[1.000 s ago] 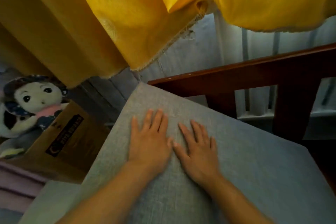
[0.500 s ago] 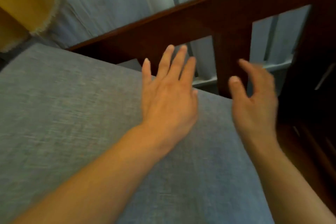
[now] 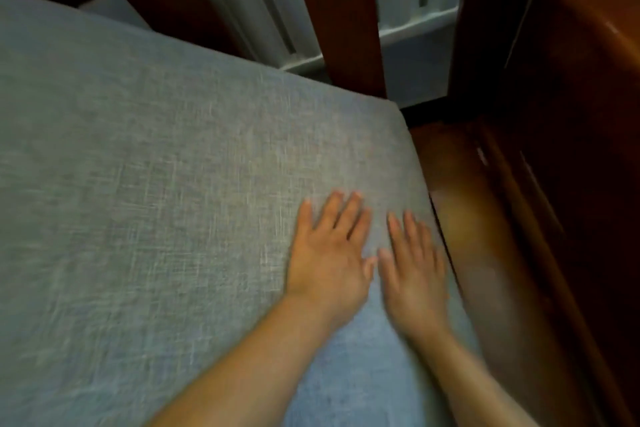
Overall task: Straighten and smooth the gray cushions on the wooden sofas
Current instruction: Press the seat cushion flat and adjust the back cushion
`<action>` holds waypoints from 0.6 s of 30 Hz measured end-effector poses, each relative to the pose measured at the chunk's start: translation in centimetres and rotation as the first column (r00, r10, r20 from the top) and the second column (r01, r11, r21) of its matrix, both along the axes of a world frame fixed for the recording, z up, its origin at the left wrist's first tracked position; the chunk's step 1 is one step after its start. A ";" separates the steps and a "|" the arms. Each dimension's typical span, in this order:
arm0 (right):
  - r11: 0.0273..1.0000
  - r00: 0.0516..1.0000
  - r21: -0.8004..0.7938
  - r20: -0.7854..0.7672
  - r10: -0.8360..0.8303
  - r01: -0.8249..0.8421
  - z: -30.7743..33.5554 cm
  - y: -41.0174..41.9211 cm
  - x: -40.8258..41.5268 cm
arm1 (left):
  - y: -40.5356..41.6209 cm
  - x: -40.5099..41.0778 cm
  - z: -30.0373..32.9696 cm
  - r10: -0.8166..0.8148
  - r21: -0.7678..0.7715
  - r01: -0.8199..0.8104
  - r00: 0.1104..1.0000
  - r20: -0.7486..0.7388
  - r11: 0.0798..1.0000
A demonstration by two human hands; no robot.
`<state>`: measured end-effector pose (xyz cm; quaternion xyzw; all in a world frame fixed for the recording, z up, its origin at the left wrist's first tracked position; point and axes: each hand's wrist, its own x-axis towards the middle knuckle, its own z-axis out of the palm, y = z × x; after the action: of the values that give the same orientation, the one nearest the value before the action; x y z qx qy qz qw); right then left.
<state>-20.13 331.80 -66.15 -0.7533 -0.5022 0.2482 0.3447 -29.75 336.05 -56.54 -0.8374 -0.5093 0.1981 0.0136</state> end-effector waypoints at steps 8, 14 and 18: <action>0.968 0.978 0.198 -0.168 -0.121 0.154 8.7 0.2 -2.1 | -1.5 -7.5 8.4 0.091 0.321 -0.126 0.988 0.122 0.938; 0.960 0.953 0.124 -0.144 0.268 -0.252 15.5 1.8 -9.7 | -2.6 -13.1 16.0 0.298 0.259 -0.297 0.954 0.037 0.919; 0.886 0.938 0.452 -0.340 0.066 0.102 24.2 0.2 -13.1 | -6.1 -19.8 22.2 0.275 0.579 -0.314 0.948 0.157 0.752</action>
<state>-33.21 331.98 -41.91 -0.5983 -0.4712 0.2467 0.5994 -49.56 330.00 -34.33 -0.7049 -0.6711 0.0013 0.2296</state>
